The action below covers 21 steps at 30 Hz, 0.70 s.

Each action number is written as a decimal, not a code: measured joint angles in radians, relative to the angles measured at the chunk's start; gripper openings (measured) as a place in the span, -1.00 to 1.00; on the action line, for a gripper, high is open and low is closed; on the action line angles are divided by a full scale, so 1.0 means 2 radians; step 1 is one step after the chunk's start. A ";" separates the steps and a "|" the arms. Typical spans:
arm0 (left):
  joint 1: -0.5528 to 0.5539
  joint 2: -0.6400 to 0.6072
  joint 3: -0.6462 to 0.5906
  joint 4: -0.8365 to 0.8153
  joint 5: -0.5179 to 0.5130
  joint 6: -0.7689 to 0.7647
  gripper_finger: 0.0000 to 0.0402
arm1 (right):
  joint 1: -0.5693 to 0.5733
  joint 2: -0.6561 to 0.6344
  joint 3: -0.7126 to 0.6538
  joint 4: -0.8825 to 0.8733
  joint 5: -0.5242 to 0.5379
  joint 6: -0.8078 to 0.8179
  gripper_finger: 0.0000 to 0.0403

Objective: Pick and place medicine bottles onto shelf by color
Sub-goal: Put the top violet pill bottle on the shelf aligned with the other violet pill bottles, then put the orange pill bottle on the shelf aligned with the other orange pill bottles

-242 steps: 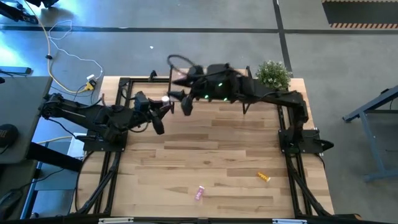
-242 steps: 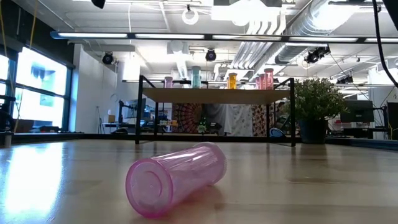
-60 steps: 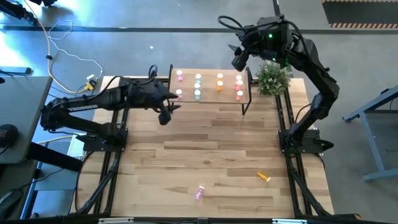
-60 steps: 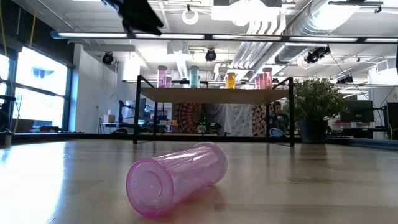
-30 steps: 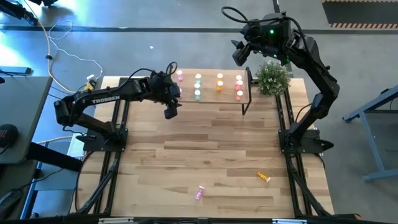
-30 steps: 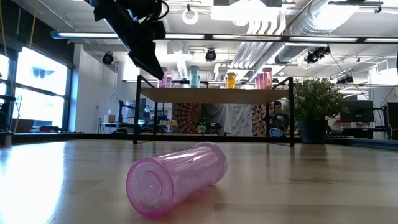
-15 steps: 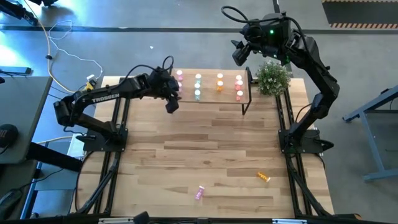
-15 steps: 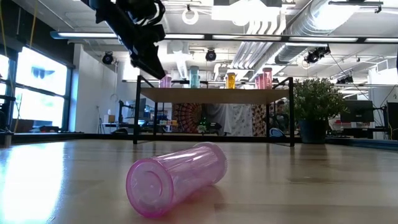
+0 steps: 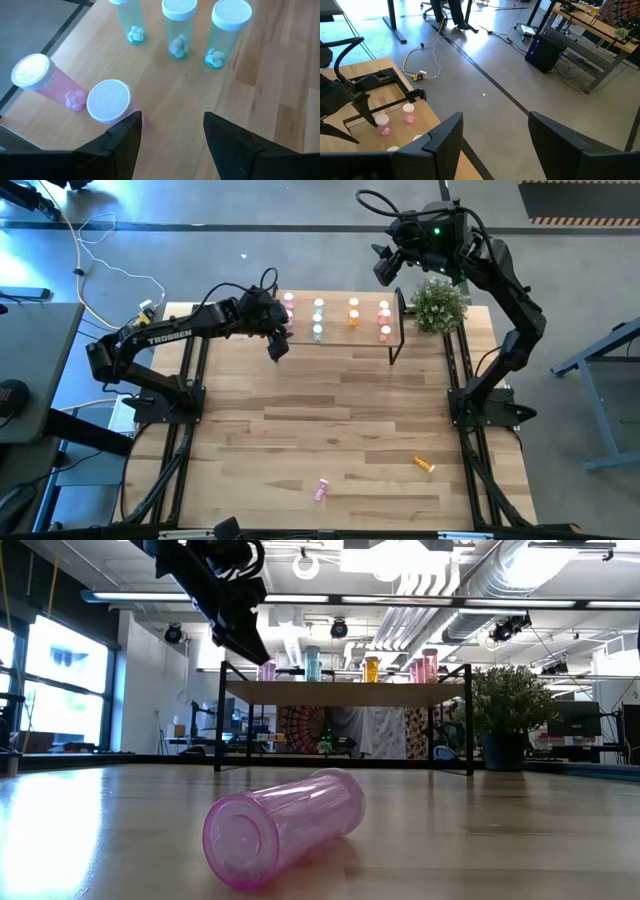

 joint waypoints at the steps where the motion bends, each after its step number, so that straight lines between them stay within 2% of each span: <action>1: 0.000 0.000 0.000 0.000 -0.002 0.000 0.01 | 0.000 0.000 0.000 0.000 0.000 0.000 0.07; 6: 0.000 0.000 0.000 -0.001 -0.008 -0.005 0.01 | 0.000 0.000 0.000 0.000 0.000 0.000 0.07; 13: -0.009 -0.019 0.000 -0.020 -0.007 -0.061 0.01 | 0.000 0.000 0.000 -0.010 -0.001 0.029 0.07; 21: -0.052 -0.083 0.000 -0.019 -0.002 -0.117 0.01 | 0.000 0.000 0.000 -0.092 -0.073 0.110 0.07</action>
